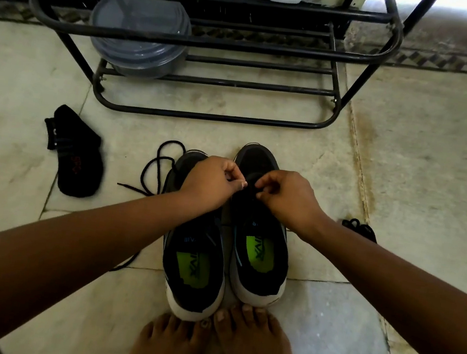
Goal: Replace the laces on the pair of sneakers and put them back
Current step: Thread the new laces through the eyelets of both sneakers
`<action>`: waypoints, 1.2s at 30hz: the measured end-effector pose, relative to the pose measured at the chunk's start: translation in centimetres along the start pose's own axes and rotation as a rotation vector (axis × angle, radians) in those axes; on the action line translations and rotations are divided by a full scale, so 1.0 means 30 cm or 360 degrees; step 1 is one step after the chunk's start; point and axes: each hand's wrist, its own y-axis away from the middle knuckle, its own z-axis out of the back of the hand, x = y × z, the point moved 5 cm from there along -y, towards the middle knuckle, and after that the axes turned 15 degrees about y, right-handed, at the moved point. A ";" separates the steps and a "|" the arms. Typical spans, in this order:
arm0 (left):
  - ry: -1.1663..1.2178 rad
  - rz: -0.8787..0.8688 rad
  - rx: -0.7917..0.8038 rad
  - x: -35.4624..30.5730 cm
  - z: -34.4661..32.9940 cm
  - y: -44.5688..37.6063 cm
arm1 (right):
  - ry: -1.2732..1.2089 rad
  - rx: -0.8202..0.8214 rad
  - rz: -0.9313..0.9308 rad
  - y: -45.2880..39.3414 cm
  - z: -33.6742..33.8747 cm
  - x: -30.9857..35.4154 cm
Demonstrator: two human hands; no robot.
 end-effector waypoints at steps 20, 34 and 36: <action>0.0338 0.0101 0.0048 0.043 0.012 0.011 | 0.0481 -0.0101 0.0189 -0.077 -0.010 0.051; 0.0278 0.0046 -0.0019 0.046 0.018 0.016 | 0.0911 -0.0214 0.0423 -0.038 -0.033 0.065; 0.0245 0.0036 -0.0019 0.045 0.019 0.015 | 0.1004 -0.0213 0.0430 -0.045 -0.042 0.076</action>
